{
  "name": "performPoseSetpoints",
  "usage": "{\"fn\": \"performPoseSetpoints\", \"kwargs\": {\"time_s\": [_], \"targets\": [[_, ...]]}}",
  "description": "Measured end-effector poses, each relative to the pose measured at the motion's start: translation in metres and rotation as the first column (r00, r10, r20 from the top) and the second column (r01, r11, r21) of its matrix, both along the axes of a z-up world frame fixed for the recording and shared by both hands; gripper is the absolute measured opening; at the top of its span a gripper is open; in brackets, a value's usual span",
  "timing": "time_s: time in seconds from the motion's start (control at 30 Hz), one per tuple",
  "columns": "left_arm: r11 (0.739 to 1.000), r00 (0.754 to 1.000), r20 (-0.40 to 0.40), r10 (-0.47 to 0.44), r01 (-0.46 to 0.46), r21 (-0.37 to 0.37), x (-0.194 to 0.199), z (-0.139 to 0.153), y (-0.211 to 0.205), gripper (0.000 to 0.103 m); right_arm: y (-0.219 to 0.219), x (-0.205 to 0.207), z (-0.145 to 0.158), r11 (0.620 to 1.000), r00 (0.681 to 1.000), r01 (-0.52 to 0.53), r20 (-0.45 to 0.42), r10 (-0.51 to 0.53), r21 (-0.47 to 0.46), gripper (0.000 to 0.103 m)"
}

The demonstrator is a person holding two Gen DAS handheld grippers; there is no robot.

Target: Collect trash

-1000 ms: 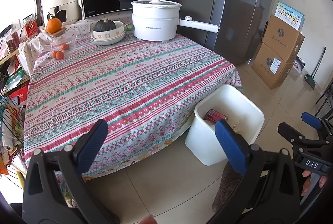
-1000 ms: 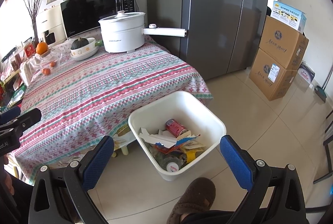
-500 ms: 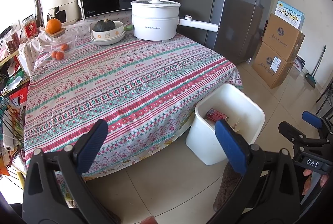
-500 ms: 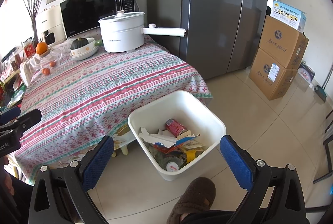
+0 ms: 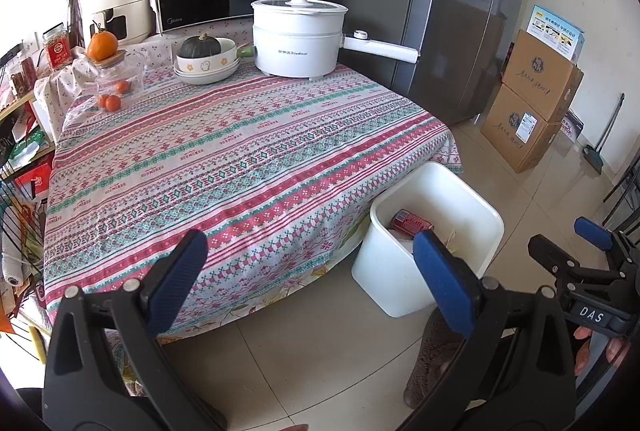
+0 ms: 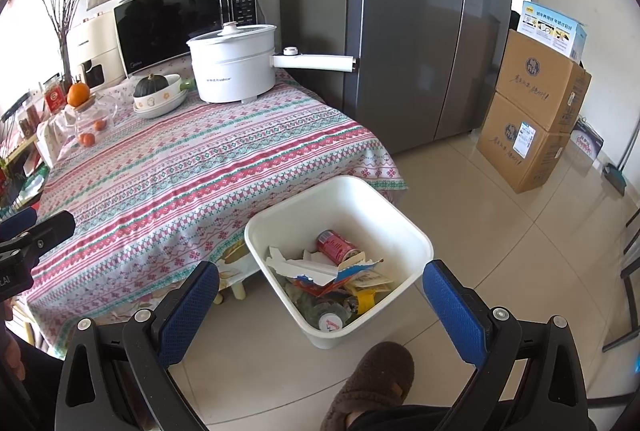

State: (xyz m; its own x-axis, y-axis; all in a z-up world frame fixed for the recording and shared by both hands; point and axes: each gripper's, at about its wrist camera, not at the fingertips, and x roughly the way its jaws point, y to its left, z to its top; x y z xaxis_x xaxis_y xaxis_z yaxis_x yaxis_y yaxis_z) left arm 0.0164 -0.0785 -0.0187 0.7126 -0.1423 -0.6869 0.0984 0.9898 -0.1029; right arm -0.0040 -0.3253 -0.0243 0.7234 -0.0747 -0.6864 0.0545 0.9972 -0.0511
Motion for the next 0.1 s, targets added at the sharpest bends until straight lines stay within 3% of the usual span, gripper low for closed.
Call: {"fn": "performPoseSetpoints", "kwargs": {"time_s": [0.1], "targets": [[1.000,1.000,-0.004,0.004,-0.004,-0.002,0.0005,-0.0003,0.0016,0.102,0.0007,0.0000,0.0004,1.000,1.000,0.000,-0.001,0.000,-0.001,0.103]]}}
